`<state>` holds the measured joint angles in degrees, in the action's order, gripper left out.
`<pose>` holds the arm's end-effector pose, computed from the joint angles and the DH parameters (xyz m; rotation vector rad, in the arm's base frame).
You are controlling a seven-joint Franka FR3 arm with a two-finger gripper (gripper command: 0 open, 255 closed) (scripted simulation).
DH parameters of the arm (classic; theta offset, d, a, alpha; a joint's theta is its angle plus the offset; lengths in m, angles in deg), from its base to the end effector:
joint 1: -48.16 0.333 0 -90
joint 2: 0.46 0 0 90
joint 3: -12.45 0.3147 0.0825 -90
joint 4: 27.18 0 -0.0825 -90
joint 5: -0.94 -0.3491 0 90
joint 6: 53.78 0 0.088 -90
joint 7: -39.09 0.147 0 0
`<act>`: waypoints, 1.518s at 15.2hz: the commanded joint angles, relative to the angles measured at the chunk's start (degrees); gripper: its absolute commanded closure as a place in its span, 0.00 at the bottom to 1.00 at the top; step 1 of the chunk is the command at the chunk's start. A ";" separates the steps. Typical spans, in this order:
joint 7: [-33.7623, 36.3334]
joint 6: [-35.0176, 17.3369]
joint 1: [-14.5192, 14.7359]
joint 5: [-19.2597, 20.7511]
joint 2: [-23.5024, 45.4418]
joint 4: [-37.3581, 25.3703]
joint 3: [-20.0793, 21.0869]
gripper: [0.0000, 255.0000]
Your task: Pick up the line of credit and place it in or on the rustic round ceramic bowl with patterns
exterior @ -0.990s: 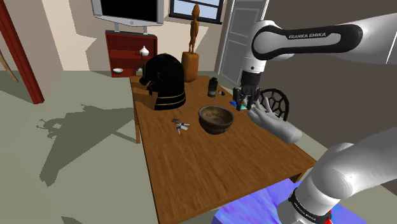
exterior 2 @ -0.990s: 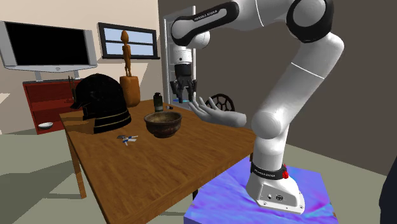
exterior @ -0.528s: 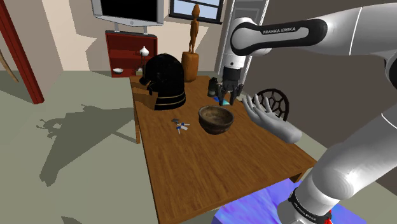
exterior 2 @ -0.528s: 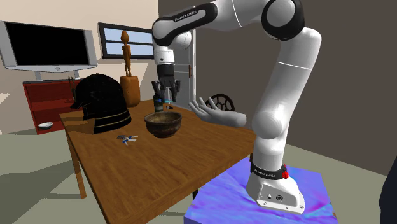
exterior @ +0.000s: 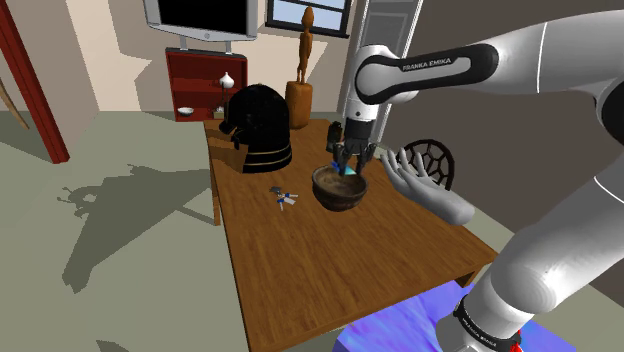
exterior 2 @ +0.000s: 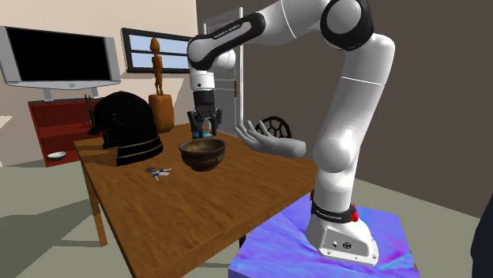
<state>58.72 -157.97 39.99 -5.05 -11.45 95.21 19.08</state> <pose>0.4456 0.0023 0.4500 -3.0146 0.6191 0.2114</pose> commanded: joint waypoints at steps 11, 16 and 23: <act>-0.41 -6.05 0.03 -0.04 1.66 4.39 0.12 1.00; -0.41 -6.04 0.03 -0.04 1.66 4.38 0.12 0.00; -0.34 -0.23 -0.21 0.20 1.01 -0.76 -0.21 0.00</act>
<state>58.28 -159.94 39.82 -4.89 -10.23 95.91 18.92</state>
